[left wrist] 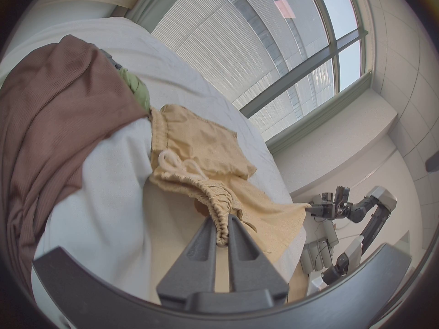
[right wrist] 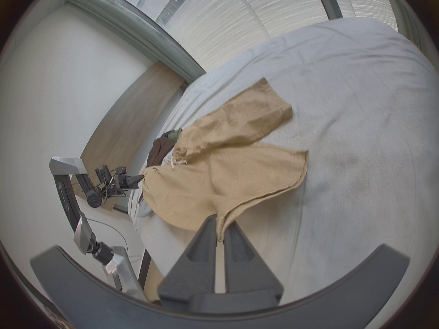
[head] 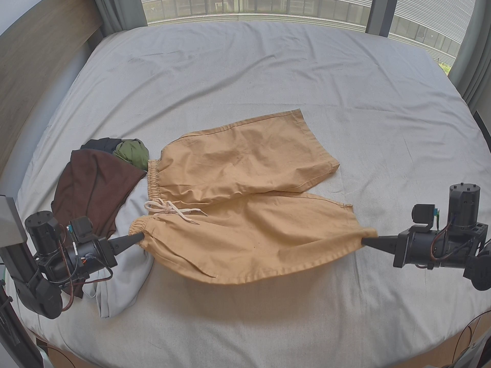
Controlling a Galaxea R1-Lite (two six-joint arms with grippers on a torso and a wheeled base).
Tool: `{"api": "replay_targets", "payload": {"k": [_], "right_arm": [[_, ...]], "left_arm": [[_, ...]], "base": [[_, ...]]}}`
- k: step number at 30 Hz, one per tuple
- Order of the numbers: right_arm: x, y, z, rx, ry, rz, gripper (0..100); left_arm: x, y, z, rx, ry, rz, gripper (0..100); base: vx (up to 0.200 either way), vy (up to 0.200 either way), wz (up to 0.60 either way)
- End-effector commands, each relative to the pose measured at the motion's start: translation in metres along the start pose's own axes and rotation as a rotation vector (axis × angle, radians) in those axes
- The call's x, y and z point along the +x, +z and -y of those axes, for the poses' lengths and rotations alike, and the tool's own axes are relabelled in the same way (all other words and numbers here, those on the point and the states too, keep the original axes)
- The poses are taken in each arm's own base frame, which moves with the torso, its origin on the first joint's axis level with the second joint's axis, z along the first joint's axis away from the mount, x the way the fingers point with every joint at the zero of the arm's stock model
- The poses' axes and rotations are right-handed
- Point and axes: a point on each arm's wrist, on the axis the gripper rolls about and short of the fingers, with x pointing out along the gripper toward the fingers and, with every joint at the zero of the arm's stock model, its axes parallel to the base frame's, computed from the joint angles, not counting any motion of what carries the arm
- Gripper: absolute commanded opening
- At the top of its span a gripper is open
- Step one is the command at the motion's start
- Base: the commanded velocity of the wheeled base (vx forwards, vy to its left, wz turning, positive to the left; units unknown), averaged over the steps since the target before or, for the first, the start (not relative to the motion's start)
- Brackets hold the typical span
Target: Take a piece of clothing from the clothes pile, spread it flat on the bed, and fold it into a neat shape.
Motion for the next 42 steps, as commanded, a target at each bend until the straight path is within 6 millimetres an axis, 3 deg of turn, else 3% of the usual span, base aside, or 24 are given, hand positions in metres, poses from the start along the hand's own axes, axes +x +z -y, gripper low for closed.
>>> {"api": "replay_targets", "payload": {"k": [1,7,18,42], "right_arm": [[0.002,0.014,0.001,0.002,0.002,0.067,0],[0.005,0.021,0.001,0.01,0.008,0.088,0],[0.03,0.052,0.014,-0.007,0.006,0.142,0],[0.061,0.109,0.014,-0.047,0.038,0.226,0]], "left_arm": [[0.009,0.019,-0.001,0.017,-0.027,0.056,0],[0.017,0.029,-0.003,0.049,-0.045,0.086,0],[0.022,0.032,0.0,0.068,-0.064,0.09,0],[0.03,0.049,-0.006,0.051,-0.025,0.17,0]], "base": [[0.0,0.0,0.0],[0.0,0.0,0.0],[0.0,0.0,0.0],[0.0,0.0,0.0]]}}
